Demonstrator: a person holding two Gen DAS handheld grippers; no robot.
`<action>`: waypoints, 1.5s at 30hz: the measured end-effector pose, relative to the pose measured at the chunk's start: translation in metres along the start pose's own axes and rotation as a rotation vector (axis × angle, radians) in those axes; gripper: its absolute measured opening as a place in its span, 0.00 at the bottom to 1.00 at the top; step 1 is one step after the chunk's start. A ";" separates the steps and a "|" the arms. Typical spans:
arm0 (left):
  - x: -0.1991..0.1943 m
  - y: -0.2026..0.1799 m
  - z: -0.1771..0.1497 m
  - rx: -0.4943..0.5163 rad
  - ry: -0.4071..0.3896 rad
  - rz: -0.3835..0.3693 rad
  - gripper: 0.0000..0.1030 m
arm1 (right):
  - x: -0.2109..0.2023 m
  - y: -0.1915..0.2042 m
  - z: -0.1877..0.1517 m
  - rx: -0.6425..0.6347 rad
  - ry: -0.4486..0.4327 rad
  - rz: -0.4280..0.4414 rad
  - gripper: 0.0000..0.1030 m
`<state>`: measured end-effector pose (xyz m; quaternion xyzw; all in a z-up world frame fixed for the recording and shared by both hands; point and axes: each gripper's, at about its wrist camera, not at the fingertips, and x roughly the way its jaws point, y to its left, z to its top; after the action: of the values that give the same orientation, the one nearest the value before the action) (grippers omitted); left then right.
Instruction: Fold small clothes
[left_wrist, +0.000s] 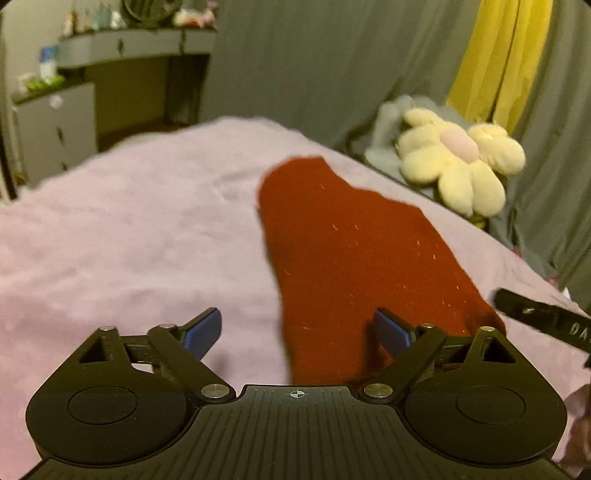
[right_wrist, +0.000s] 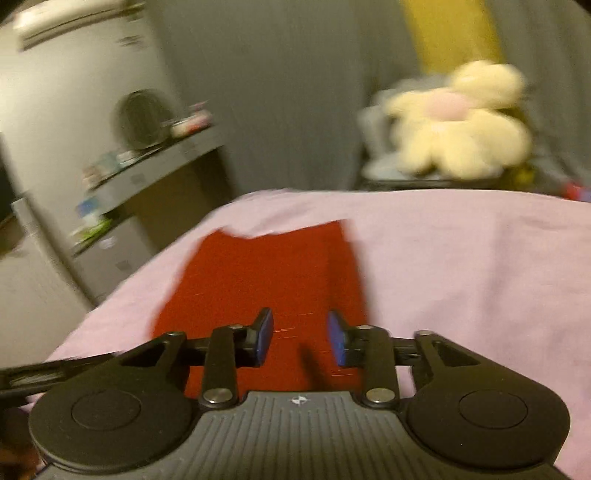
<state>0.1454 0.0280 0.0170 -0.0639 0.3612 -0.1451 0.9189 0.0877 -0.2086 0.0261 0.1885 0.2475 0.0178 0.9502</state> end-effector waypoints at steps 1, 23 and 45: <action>0.009 0.000 -0.001 -0.006 0.017 -0.002 0.87 | 0.007 0.006 -0.001 -0.019 0.015 0.032 0.13; 0.040 0.013 0.063 -0.104 -0.040 0.040 0.88 | 0.062 -0.015 0.035 -0.008 0.030 -0.002 0.07; 0.249 -0.057 0.105 -0.060 0.038 0.235 1.00 | 0.219 -0.044 0.044 -0.255 -0.023 -0.119 0.00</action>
<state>0.3778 -0.1022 -0.0540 -0.0457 0.3878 -0.0269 0.9202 0.2979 -0.2372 -0.0561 0.0515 0.2430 -0.0096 0.9686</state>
